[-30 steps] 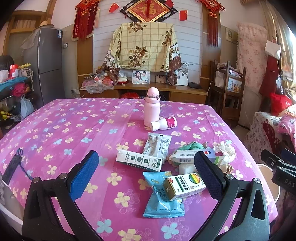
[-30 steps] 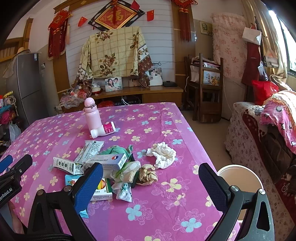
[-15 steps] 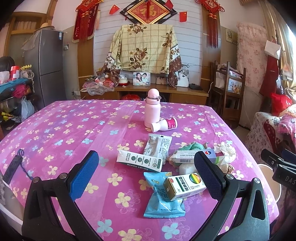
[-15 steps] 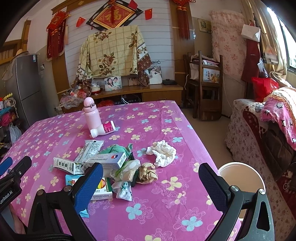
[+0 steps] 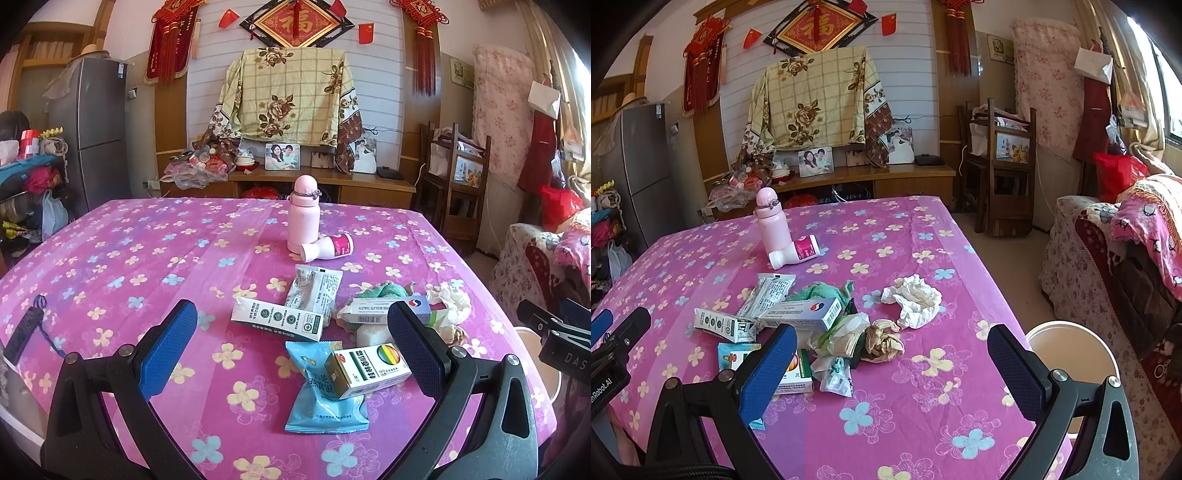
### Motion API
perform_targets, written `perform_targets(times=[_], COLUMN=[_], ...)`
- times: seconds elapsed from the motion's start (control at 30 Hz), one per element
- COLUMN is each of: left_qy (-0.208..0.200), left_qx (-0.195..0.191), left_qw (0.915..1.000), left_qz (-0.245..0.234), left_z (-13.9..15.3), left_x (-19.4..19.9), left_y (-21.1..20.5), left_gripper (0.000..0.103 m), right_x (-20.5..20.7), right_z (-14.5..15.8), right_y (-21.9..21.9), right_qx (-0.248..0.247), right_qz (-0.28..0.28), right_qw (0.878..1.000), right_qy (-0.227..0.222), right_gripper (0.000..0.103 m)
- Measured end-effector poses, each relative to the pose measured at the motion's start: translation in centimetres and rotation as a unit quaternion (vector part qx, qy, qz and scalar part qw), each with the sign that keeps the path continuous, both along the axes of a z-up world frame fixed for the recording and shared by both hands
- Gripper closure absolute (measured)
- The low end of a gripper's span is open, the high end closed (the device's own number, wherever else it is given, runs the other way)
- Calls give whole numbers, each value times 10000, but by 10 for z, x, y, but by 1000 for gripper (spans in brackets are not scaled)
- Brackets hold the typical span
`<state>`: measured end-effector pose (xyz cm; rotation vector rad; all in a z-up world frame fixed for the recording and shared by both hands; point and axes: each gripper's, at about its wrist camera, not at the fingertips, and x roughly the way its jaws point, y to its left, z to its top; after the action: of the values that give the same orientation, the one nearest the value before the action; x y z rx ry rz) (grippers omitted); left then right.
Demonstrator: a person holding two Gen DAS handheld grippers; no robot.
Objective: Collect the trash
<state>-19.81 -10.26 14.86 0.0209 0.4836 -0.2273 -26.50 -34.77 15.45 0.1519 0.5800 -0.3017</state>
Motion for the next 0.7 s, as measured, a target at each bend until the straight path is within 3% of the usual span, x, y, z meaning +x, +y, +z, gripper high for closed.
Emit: perform_targets(times=[0.7], left_qy=[171], left_qx=[7], left_qw=[9998], left_qz=[-36], left_z=[-6], left_x=[-1], left_y=[-8], left_gripper=[0], right_x=[0], right_z=[1], right_y=[-6], right_qx=[58], right_qz=[-6], right_qw=[10000], right_qy=[50], right_gripper=[1])
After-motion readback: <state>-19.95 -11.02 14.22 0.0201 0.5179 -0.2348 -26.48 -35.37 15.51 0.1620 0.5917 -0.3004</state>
